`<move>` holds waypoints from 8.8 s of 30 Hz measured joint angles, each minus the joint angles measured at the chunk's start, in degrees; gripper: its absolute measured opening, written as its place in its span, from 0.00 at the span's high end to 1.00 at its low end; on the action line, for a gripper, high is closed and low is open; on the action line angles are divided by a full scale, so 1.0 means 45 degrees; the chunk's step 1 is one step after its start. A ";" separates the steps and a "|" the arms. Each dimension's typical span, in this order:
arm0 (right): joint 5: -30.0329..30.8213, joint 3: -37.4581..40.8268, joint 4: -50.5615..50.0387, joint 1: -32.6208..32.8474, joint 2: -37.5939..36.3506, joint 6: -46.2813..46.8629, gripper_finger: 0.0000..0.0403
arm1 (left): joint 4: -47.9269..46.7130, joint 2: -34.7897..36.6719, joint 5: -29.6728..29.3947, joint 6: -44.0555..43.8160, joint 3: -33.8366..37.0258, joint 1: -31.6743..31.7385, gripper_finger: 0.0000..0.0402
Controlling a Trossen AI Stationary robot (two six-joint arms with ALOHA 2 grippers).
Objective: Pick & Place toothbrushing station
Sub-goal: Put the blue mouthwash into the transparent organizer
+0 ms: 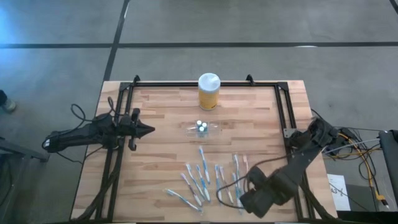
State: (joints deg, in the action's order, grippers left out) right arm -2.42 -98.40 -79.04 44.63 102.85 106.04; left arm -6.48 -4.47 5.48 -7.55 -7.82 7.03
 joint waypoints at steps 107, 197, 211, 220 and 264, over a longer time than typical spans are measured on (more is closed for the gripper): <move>0.3137 0.3398 0.3271 0.0935 -0.0197 0.0490 0.78 | 0.0131 -0.0021 0.0014 -0.0034 0.0136 0.0001 0.97; 0.0988 0.0499 0.3655 -1.1397 -0.0697 -3.3746 0.78 | -0.0149 -0.0049 -0.1919 0.0350 0.0132 0.0000 0.94; 0.1576 -0.0366 0.3693 -1.1339 0.1175 -3.5282 0.78 | -0.0459 -0.0053 -0.1909 0.0433 0.0146 0.0004 0.94; 0.1590 -0.0457 0.3610 -1.1245 0.1544 -3.5480 0.78 | -0.0820 -0.0073 -0.1904 0.0445 0.0151 0.0001 0.94; 0.3922 -0.1235 0.2911 -1.0690 0.2790 -3.7231 0.78 | -0.0894 -0.0078 -0.1901 0.0636 0.0175 0.0001 0.94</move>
State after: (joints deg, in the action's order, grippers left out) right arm 15.22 -103.96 -65.94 -3.47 115.40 -61.50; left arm -10.51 -4.82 -3.08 -4.69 -7.03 7.03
